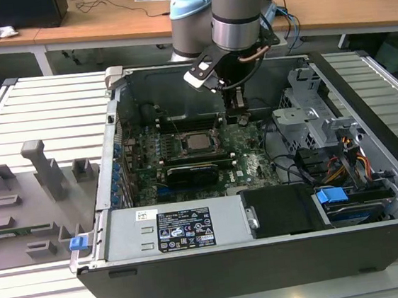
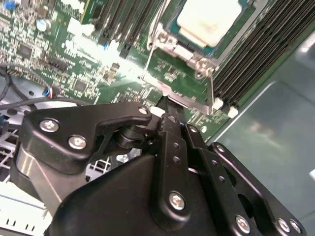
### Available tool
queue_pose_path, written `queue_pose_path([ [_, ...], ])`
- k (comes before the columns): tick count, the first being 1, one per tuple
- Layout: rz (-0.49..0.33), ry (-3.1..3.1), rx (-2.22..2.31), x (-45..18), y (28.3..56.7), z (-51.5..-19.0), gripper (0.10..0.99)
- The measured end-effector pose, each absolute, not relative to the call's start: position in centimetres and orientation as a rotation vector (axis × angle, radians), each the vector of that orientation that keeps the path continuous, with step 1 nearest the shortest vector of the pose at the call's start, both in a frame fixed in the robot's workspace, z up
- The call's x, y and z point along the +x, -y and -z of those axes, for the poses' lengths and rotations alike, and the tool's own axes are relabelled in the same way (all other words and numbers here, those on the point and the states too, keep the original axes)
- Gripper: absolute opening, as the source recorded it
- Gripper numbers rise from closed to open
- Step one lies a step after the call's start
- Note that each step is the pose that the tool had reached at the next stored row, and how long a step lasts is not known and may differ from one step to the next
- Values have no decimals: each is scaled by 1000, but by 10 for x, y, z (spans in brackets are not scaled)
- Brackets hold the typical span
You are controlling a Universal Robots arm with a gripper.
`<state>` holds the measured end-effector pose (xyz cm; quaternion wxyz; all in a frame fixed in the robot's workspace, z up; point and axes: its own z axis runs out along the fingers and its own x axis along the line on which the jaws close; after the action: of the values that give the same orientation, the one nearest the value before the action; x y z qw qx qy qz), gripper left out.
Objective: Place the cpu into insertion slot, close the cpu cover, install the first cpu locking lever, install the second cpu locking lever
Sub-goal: 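Close the cpu cover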
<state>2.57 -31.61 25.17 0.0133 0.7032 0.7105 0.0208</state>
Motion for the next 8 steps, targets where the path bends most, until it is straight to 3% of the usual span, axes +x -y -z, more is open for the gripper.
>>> queue_pose_path([
  [8, -65, -2214, 2191, 7, 316, -250, 106],
])
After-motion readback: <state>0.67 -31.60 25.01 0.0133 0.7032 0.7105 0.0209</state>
